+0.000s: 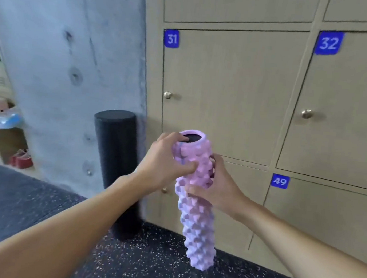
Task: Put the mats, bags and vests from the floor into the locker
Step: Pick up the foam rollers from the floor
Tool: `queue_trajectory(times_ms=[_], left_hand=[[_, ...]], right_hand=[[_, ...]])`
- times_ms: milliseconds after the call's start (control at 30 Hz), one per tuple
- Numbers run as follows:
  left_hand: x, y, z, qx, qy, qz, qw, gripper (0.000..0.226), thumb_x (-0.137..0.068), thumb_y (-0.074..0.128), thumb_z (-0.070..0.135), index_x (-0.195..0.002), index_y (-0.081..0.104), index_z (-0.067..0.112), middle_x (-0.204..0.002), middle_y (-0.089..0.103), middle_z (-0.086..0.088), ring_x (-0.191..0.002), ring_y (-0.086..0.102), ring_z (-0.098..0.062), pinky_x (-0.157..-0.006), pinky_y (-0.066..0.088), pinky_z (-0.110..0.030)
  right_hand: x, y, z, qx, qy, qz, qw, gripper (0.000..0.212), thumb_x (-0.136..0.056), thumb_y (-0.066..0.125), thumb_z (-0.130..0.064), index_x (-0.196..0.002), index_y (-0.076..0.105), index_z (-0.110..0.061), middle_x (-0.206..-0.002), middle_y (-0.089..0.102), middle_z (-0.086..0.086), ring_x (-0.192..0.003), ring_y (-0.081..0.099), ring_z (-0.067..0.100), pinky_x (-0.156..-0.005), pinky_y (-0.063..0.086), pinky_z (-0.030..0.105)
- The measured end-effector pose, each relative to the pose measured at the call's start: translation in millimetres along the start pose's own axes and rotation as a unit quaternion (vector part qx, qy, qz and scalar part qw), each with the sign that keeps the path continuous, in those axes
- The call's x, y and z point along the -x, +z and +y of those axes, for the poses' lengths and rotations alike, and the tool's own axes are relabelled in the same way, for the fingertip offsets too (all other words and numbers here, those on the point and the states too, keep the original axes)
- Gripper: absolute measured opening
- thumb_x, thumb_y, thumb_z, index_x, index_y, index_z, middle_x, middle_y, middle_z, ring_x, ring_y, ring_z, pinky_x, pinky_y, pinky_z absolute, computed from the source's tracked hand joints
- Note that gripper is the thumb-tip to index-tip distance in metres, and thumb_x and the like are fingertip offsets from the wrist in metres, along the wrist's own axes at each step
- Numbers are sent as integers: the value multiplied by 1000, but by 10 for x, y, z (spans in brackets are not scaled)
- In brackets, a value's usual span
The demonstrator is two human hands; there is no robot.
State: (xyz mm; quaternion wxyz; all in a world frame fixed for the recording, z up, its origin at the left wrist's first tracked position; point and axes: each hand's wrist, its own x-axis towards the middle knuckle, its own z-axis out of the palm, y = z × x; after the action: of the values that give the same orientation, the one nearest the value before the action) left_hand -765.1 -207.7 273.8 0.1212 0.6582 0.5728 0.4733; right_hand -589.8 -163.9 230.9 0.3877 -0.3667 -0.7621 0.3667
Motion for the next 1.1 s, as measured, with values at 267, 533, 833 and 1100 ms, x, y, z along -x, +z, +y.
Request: queue_trajectory(times_ms=[267,533,833,1100], left_hand=[[72,-1255,-1154,-101,-88,67,989,44,-68,86,28,-105,63,34,-106,60,11,-90,58,0,-71,42,-8],[-321,-2149,-1921,-86,-150,35,984,79,-54,88,45,-124,54,36,-115,63,15,-100,66,-12,-83,59,-42],[-915,-3180,-2383,43,-305,-18,951,81,-56,91,38,-128,57,26,-115,69,11,-103,68,-10,-90,58,-40],[-1468,-3509,-2706,62,-347,-54,934,76,-63,91,21,-126,49,25,-118,61,8,-102,61,0,-86,55,-23]], right_hand=[[-1049,1589,-123,-48,-61,-120,990,59,-65,90,-29,-105,48,-36,-97,64,-19,-83,63,-7,-75,53,23],[-1882,2536,-518,-74,-37,-141,986,54,-70,87,-30,-108,49,-27,-104,65,-11,-87,64,-5,-73,51,14],[-2558,3026,-1476,-34,107,-175,978,56,-71,84,-31,-113,48,-25,-101,64,-14,-87,62,-1,-75,51,21],[-2999,3330,-1747,-75,214,-109,968,82,-72,86,-25,-139,39,-28,-116,58,-16,-96,63,0,-85,55,22]])
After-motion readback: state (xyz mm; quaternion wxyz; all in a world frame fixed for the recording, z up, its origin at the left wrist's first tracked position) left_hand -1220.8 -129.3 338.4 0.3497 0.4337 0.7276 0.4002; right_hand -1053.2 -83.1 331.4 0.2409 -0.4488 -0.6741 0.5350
